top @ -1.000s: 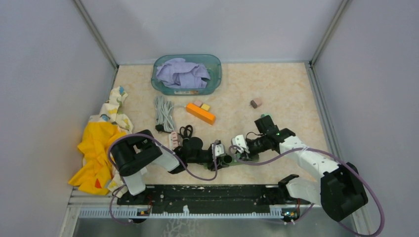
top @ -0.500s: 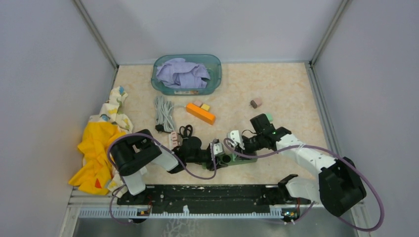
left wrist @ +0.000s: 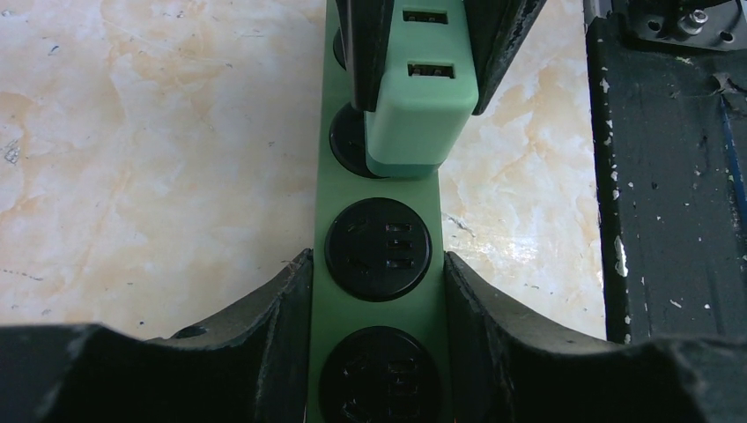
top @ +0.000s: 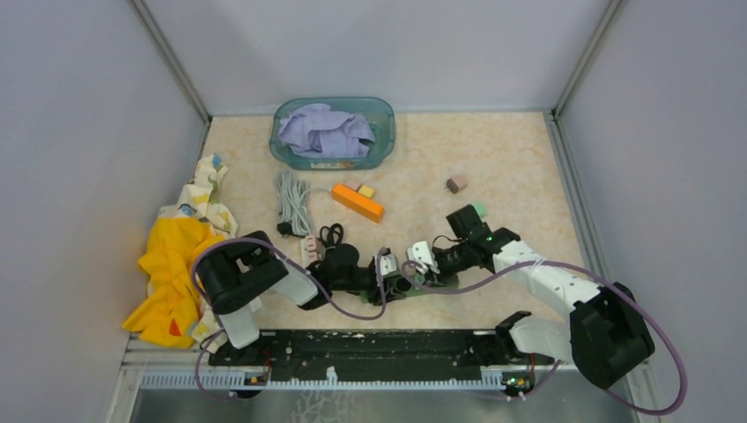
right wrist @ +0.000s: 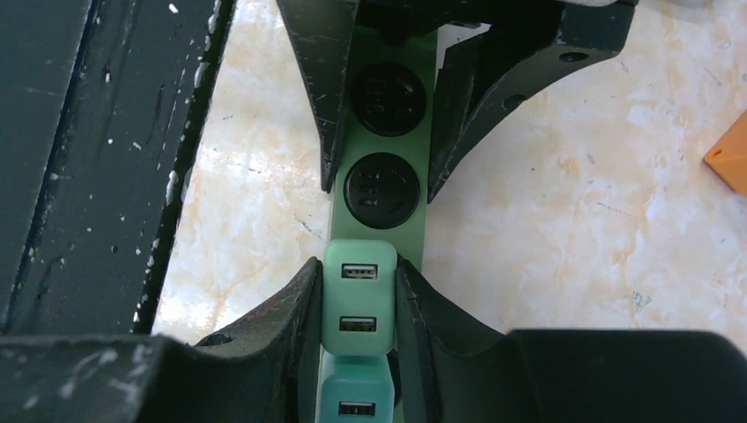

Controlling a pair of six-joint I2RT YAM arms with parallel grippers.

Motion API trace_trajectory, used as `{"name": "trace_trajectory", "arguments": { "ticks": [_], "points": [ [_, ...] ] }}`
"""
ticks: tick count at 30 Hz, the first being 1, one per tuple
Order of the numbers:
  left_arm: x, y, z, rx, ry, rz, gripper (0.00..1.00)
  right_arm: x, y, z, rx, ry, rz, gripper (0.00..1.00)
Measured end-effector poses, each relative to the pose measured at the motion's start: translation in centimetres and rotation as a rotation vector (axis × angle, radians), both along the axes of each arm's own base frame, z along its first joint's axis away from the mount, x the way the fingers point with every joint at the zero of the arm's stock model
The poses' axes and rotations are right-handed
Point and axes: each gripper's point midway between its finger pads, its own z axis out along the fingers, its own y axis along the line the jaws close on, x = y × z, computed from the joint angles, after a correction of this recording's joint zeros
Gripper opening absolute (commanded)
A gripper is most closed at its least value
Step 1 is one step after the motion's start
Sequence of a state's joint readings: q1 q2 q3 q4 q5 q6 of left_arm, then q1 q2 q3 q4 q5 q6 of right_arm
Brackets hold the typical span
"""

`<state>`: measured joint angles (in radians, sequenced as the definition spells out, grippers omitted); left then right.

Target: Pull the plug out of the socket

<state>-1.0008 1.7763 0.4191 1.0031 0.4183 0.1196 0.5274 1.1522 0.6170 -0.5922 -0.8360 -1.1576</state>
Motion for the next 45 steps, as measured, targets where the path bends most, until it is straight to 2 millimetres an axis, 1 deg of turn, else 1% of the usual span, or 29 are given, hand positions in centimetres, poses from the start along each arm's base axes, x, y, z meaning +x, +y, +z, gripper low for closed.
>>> {"name": "trace_trajectory", "arguments": {
  "ticks": [7,13,15,18,21,25,35,41,43,45],
  "points": [
    [0.1,-0.1,0.1,0.001,0.035,-0.004,0.00,0.8,0.6,0.2,-0.019,0.095,-0.160,0.00],
    [0.3,-0.1,0.0,0.003,0.038,-0.001,0.00,1.5,0.2,0.2,-0.025,0.118,-0.229,0.00],
    [0.5,-0.1,0.1,0.003,0.033,0.011,0.00,1.7,-0.1,0.2,-0.018,0.101,-0.214,0.00],
    [0.6,-0.2,0.2,-0.003,0.027,0.013,0.00,1.3,-0.5,0.6,-0.004,0.059,-0.156,0.00],
    [0.4,-0.4,0.4,-0.011,0.023,0.003,0.00,0.7,-0.7,0.8,0.014,0.026,-0.090,0.00],
    [0.3,-0.4,0.4,-0.008,0.026,-0.001,0.00,0.3,-0.5,0.8,0.027,0.015,-0.049,0.00],
    [0.3,-0.4,0.1,0.007,0.046,0.000,0.00,0.9,0.7,1.0,0.037,0.098,-0.152,0.00],
    [0.4,-0.4,0.1,0.009,0.046,0.002,0.00,2.4,0.7,3.0,0.078,0.061,-0.169,0.00],
    [0.4,-0.4,0.1,0.009,0.046,0.002,0.00,2.4,0.4,3.3,0.079,0.040,-0.154,0.00],
    [0.4,-0.4,0.1,0.009,0.046,0.002,0.00,1.8,0.2,3.3,0.077,0.037,-0.130,0.00]
  ]
}}
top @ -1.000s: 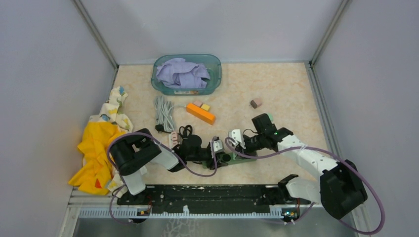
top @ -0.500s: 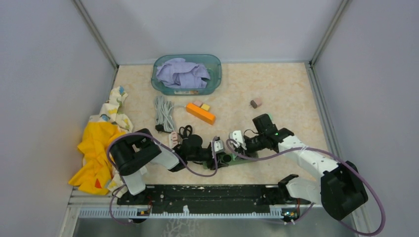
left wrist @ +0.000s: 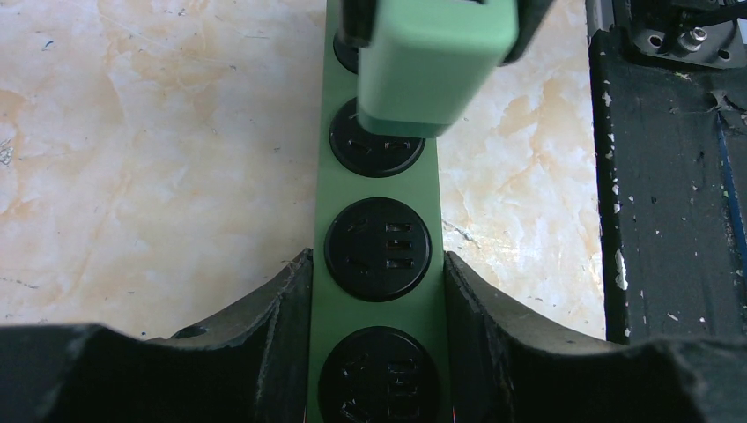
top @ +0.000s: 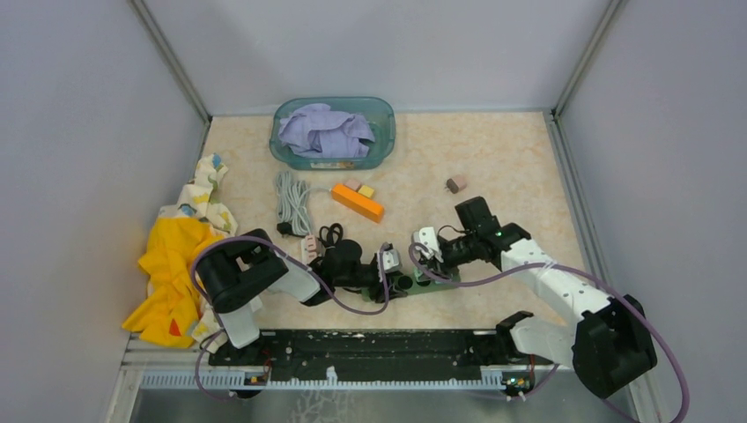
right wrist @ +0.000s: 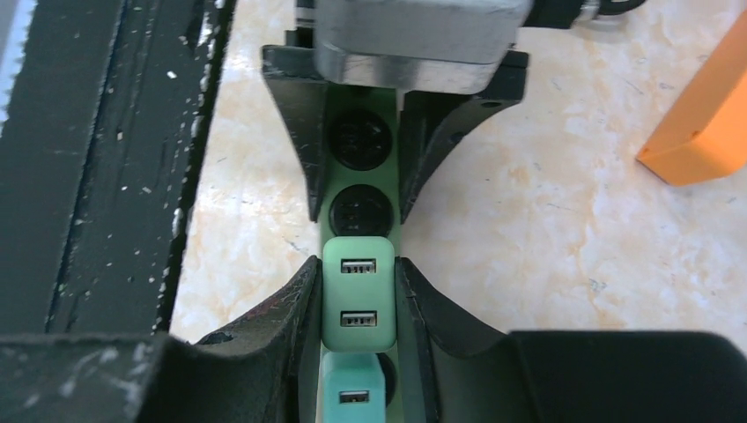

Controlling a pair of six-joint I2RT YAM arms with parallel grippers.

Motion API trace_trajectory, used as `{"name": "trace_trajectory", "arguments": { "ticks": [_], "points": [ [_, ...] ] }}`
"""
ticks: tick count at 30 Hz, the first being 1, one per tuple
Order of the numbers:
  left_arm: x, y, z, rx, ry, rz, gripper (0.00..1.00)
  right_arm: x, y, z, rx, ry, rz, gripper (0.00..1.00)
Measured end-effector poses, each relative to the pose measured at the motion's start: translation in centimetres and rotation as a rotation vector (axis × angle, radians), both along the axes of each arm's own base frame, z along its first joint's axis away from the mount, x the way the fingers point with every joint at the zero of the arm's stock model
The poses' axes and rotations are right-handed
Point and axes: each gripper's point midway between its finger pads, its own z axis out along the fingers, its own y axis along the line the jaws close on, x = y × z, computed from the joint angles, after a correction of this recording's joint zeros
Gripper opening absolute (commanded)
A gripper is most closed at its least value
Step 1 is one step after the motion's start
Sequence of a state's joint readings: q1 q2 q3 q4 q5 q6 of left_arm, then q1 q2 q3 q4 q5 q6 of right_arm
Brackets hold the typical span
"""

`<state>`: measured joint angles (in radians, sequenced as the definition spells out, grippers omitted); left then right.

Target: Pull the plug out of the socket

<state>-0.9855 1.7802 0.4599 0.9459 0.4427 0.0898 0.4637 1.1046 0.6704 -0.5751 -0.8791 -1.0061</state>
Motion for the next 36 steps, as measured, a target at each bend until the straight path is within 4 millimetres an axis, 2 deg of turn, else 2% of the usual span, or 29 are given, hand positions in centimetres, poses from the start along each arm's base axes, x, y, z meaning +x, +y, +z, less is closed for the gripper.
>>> {"name": "trace_trajectory", "arguments": {
  "ticks": [5,10,11,14,17,21,25,28,30,34,36],
  "points": [
    [0.0,0.0,0.0,0.000,0.000,0.000,0.00,-1.6,-0.1,0.0,0.013,0.038,0.057,0.00],
    [0.0,0.0,0.0,0.000,0.000,0.000,0.01,-2.0,0.4,1.1,0.052,0.057,0.076,0.00],
    [0.0,0.0,0.0,0.000,0.000,0.000,0.04,-1.9,0.5,1.5,0.064,0.063,0.073,0.00],
    [0.1,0.0,0.0,0.001,0.000,0.004,0.34,-1.4,0.4,2.4,0.097,0.080,0.049,0.00],
    [0.4,0.0,0.0,0.001,0.004,0.027,0.58,-0.7,0.1,3.2,0.128,0.102,0.004,0.00],
    [0.8,0.6,-0.2,0.016,0.016,0.076,0.77,1.0,-0.8,4.2,0.149,0.096,-0.102,0.00],
    [1.0,1.2,0.1,0.025,0.031,0.116,0.88,3.1,-1.9,4.8,0.146,0.064,-0.209,0.00],
    [0.9,1.7,0.4,0.036,0.045,0.135,0.92,4.6,-3.0,5.1,0.148,0.060,-0.303,0.00],
    [0.9,2.1,1.0,0.041,0.060,0.152,0.99,5.5,-3.6,5.5,0.156,0.054,-0.357,0.00],
    [0.9,2.2,4.0,0.019,0.137,0.204,1.00,7.5,-5.2,6.5,0.178,0.037,-0.480,0.00],
    [1.4,1.8,7.2,-0.018,0.178,0.231,1.00,8.4,-5.9,6.9,0.192,0.034,-0.532,0.00]
  ]
}}
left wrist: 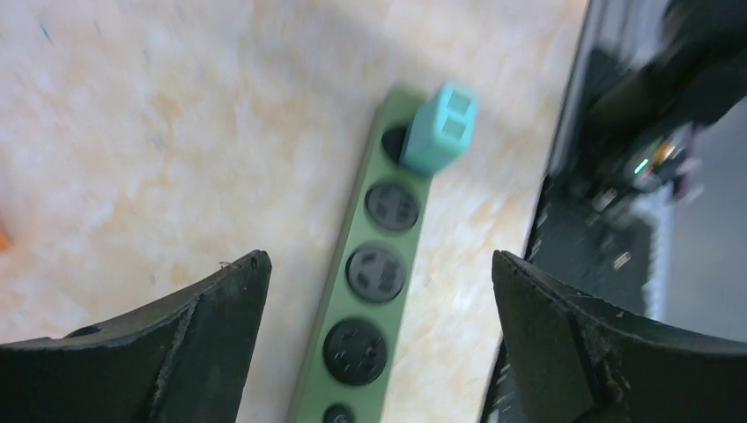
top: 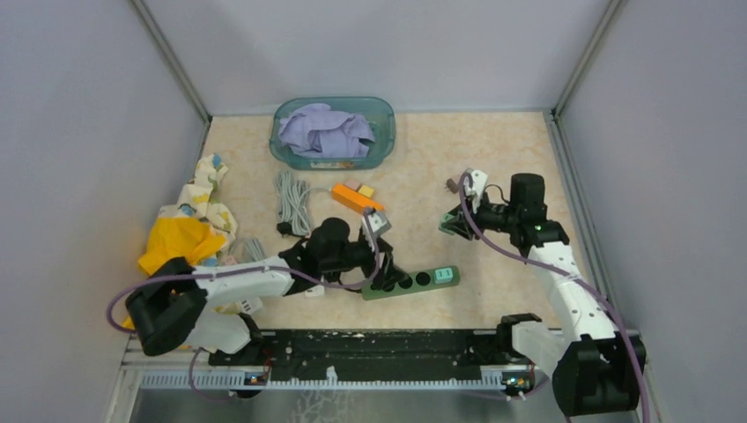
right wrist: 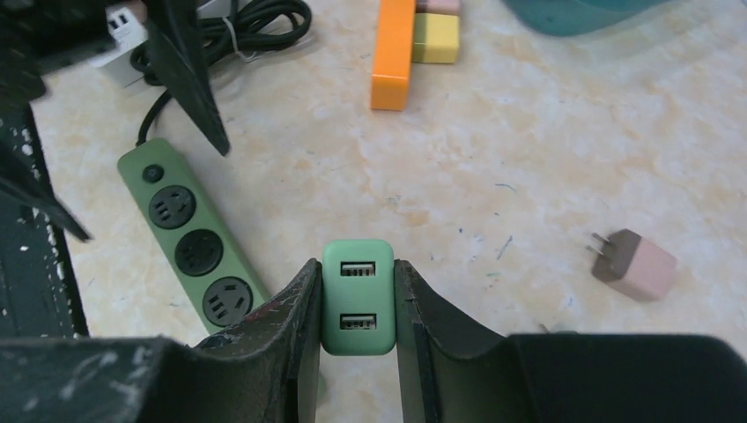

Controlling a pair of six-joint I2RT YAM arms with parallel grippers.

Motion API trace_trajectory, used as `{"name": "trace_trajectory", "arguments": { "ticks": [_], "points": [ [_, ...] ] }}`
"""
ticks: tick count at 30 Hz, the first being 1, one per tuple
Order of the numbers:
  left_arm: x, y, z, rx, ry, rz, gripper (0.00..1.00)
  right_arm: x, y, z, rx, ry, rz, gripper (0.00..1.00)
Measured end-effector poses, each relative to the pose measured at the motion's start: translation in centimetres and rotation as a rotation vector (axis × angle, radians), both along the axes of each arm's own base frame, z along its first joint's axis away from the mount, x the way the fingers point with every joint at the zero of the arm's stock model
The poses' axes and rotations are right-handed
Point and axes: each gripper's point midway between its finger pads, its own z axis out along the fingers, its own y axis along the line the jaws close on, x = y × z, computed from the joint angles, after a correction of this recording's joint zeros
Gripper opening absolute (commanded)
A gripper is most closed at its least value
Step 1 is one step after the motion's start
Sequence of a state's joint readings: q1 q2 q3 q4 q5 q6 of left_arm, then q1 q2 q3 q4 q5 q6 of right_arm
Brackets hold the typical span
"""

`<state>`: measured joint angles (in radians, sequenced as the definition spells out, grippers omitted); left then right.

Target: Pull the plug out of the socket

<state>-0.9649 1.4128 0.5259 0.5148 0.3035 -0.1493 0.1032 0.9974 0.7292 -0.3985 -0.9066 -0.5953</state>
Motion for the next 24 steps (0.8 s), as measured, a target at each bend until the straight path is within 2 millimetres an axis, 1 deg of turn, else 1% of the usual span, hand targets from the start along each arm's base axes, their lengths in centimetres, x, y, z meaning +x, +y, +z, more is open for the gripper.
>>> {"name": "trace_trajectory", "arguments": {
  "ticks": [1,2,3,4,8,10,11,12,13,15,17,18,20,24],
  "points": [
    [0.3,-0.2,1.7,-0.026,0.007,0.014,1.00,0.4,-0.3,0.2,0.007,0.000,-0.024,0.00],
    [0.7,-0.4,4.0,-0.060,0.015,0.034,1.00,0.7,-0.6,0.3,0.013,0.001,-0.043,0.00],
    [1.2,-0.4,6.9,-0.106,0.018,0.058,1.00,1.0,-0.8,0.5,0.020,0.002,-0.061,0.00],
    [1.5,-0.4,9.1,-0.142,0.019,0.080,1.00,1.1,-0.9,0.6,0.025,0.003,-0.071,0.00],
    [3.1,0.5,19.9,-0.322,0.035,0.185,1.00,1.8,-1.4,1.0,0.044,0.001,-0.106,0.00],
    [3.6,0.8,24.6,-0.395,0.054,0.219,0.99,2.0,-1.8,1.1,0.051,0.002,-0.123,0.00],
    [3.8,0.7,27.6,-0.439,0.075,0.233,0.99,2.2,-2.0,1.2,0.055,0.002,-0.133,0.00],
    [4.0,0.5,29.6,-0.471,0.086,0.239,0.99,2.3,-2.1,1.2,0.059,-0.002,-0.139,0.00],
    [4.1,0.5,32.0,-0.506,0.095,0.246,0.99,2.4,-2.3,1.0,0.062,0.001,-0.147,0.00],
    [4.2,0.6,35.8,-0.571,0.124,0.265,0.99,2.4,-2.5,0.8,0.064,0.007,-0.155,0.00],
    [4.2,0.9,38.0,-0.615,0.151,0.285,0.99,2.3,-2.6,0.4,0.068,0.019,-0.162,0.00],
    [4.2,1.1,38.7,-0.630,0.167,0.296,0.99,2.3,-2.7,0.3,0.068,0.024,-0.163,0.00],
    [4.2,1.4,39.5,-0.644,0.191,0.314,0.99,2.5,-2.8,0.2,0.068,0.028,-0.166,0.00],
    [4.4,1.6,40.4,-0.660,0.223,0.344,0.99,2.5,-2.8,0.0,0.071,0.040,-0.169,0.00]
  ]
}}
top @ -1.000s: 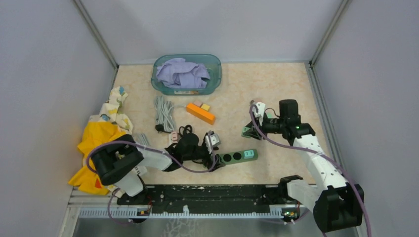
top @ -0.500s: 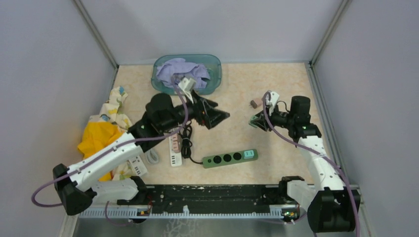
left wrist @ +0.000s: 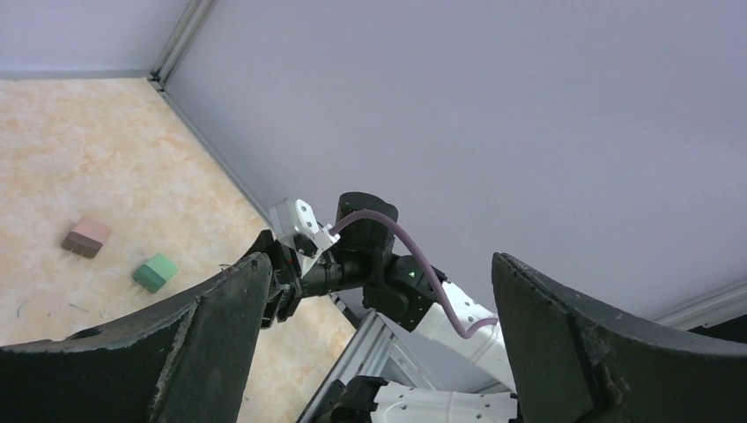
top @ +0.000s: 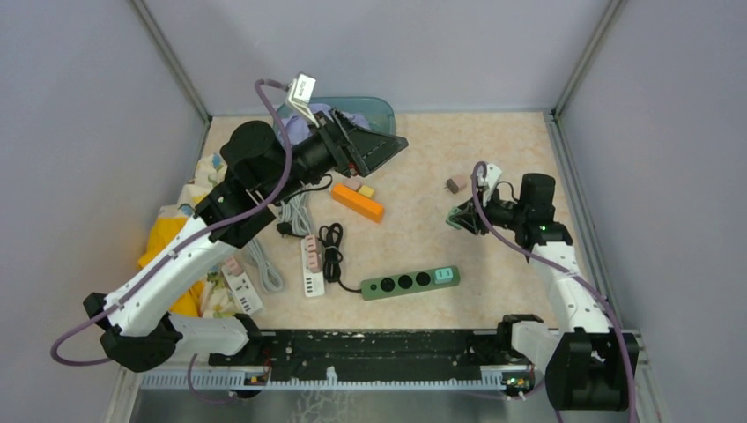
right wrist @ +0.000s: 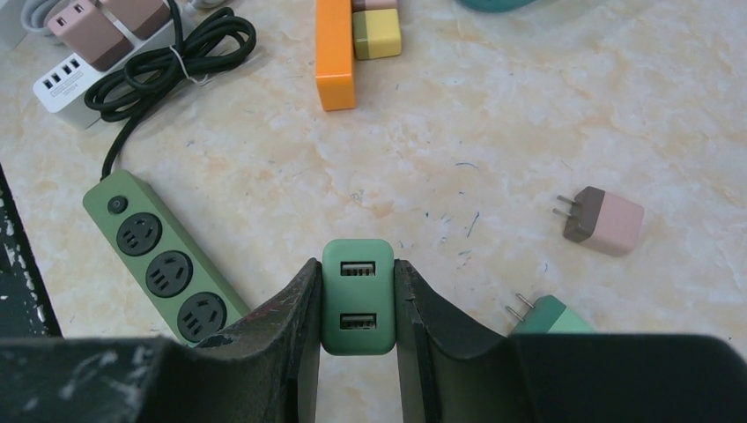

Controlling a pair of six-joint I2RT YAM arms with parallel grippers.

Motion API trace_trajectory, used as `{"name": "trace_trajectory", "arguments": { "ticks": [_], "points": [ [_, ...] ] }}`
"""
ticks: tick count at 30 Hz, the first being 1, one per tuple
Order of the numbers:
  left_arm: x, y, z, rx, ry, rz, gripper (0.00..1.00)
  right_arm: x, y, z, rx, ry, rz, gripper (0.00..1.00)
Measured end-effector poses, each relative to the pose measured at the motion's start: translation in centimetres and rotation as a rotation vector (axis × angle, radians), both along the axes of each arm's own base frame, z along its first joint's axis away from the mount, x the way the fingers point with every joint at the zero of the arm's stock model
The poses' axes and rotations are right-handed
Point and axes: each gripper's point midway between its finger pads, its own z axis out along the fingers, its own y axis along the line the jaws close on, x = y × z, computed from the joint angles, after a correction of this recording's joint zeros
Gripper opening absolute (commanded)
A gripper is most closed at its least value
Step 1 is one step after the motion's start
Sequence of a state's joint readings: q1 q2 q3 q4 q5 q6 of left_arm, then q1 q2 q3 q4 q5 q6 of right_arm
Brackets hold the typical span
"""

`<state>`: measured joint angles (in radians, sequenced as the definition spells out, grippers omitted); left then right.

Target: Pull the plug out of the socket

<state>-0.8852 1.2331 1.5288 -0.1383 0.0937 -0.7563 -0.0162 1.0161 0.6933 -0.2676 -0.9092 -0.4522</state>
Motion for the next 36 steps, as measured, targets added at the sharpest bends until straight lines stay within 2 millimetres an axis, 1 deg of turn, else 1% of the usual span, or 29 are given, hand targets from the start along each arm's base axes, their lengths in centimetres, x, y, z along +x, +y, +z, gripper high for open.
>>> {"name": "trace_trajectory", "arguments": {
  "ticks": [8,12,14,15,16,18,20,21,22,24,25,28,30,32,33,36],
  "points": [
    [0.2,-0.1,0.4,-0.015,0.033,0.006,0.99,0.2,0.0,0.1,0.002,-0.007,-0.002,0.00],
    [0.3,-0.2,0.6,-0.012,0.022,0.008,0.99,0.5,-0.1,-0.6,0.001,0.015,-0.012,0.00],
    [0.5,0.0,0.2,0.001,-0.007,0.021,0.99,0.6,-0.2,-1.1,-0.002,0.033,-0.025,0.00],
    [0.5,0.2,-0.7,0.016,-0.027,0.031,0.99,0.7,-0.3,-1.3,-0.002,0.039,-0.031,0.00],
    [0.5,0.6,-2.0,0.040,-0.045,0.042,0.99,0.9,-0.4,-1.5,-0.002,0.049,-0.040,0.00],
    [0.5,1.4,-5.8,0.109,-0.080,0.069,0.99,1.2,-0.5,-1.7,0.002,0.064,-0.064,0.00],
    [0.4,2.3,-11.3,0.208,-0.109,0.083,1.00,1.6,-0.7,-1.9,0.011,0.074,-0.092,0.00],
    [0.3,2.6,-13.6,0.248,-0.117,0.083,1.00,1.8,-0.8,-2.1,0.018,0.082,-0.109,0.01],
    [0.1,3.0,-16.6,0.297,-0.117,0.078,1.00,2.0,-0.9,-2.2,0.026,0.089,-0.131,0.03],
    [-0.6,3.7,-21.6,0.359,-0.110,0.053,1.00,2.5,-1.2,-2.6,0.041,0.102,-0.181,0.06],
    [-1.3,4.1,-24.5,0.385,-0.101,0.033,1.00,2.7,-1.5,-2.9,0.050,0.114,-0.216,0.07],
    [-3.0,5.1,-29.6,0.401,-0.086,-0.013,1.00,3.9,-2.4,-3.9,0.082,0.162,-0.335,0.09],
    [-4.0,5.7,-31.5,0.390,-0.081,-0.030,1.00,5.1,-3.2,-4.7,0.105,0.201,-0.430,0.10],
    [-4.5,6.0,-32.0,0.364,-0.095,-0.036,1.00,6.0,-3.7,-5.8,0.124,0.247,-0.500,0.10],
    [-4.7,6.1,-31.8,0.350,-0.107,-0.036,1.00,6.3,-3.9,-6.3,0.131,0.272,-0.522,0.10],
    [-4.9,6.3,-29.9,0.293,-0.159,-0.029,1.00,7.1,-3.8,-8.0,0.151,0.365,-0.559,0.12]
  ]
}}
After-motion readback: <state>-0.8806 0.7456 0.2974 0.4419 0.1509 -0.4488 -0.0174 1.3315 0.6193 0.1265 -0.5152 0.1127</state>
